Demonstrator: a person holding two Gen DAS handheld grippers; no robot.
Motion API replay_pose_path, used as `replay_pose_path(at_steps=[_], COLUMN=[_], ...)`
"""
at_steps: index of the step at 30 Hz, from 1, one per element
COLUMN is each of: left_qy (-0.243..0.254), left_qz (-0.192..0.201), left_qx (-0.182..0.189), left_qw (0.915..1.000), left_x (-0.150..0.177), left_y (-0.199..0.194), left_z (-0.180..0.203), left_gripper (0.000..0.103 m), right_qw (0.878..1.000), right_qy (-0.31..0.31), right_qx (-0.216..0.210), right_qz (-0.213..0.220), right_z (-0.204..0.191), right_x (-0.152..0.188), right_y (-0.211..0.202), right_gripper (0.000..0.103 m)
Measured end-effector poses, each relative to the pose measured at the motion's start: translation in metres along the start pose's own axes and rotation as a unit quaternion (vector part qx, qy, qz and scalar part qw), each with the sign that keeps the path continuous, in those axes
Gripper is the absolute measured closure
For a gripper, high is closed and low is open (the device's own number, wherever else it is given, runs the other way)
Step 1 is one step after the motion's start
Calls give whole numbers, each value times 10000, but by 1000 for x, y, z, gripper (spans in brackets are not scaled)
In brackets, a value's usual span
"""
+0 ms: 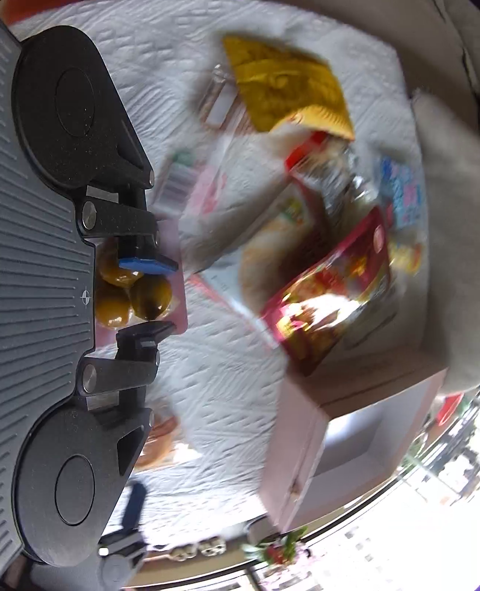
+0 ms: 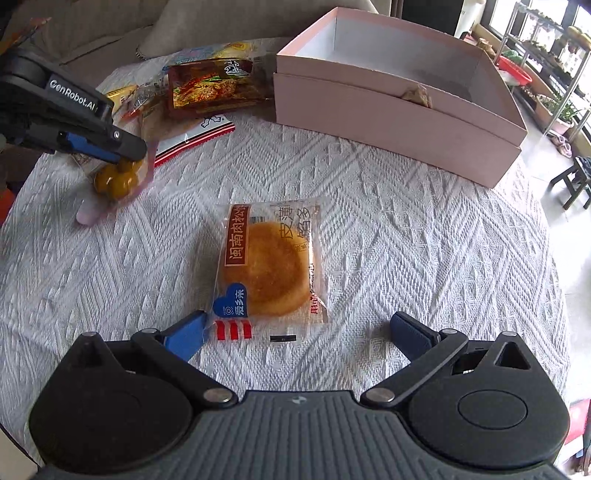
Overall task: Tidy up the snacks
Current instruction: 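Set the mooncake on the cloth with the right tool while the left grasps the candy tray, then carry the candy tray into the pink box with the left tool while the right regrasps the mooncake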
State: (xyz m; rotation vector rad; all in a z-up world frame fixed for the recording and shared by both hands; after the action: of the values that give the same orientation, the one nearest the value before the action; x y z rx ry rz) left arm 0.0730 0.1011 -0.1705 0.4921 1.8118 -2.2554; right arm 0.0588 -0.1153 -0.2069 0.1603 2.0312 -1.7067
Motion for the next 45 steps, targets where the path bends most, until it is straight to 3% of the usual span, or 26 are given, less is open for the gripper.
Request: replay_pose_path(at_steps=[3,7,13,18,21,29,35,40,42,45], left_qy=[157,-129,148,692,974,1107,1244,1721,1881,1896], left_qz=[-40,241,-69,-119,-117,-122,113,-48,-89,-213], left_qx=[3,-134,-284,-451,-487,-366,-188,-501,-647,-478], left_qw=[9999,9995,9995,9965,9940,9931,9920,9838,9800,9805], left_x=[17,31,39,35,32,30,31,35,37,39], left_y=[-4,-31,-28,-15,-12,-11,-25,-17,-11,-1], left_z=[12,9,17,34,41,42,51,67,72,74], left_gripper=[71,71,70,66,64,60,60,60,52,40], right_qw=[10000,9998,9993,9987,9987,9974,9985,9983,9982,9980], right_qy=[-42,-55,-272,-67,117,291,-124,-111,14,76], right_qx=[3,26,-50,190,291,520,529,557,564,582], right_qz=[-79,-196,-251,-475,-406,-402,-64,-132,-190,-241], right_z=[0,-1,-1,7,17,38,32,38,42,45], right_x=[-1,-4,-7,-5,-2,2,-8,-8,-6,0], right_y=[0,1,2,-7,-21,-32,-40,-38,-38,-38], right_gripper=[0,0,0,1,1,1,1,1,1,1])
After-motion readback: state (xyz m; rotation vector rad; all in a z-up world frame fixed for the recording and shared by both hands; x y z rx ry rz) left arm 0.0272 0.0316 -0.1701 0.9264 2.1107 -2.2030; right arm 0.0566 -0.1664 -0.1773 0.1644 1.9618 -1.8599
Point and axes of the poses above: each gripper's, at about its wrist camera, not at the fingertips, and y roughly the way its jaws point, z to its right, x to its underside, the point moved 3 cm from there along y, roughly the way its jaws point, and after that the axes turned 12 degrees about y, right-handed, at the moved point
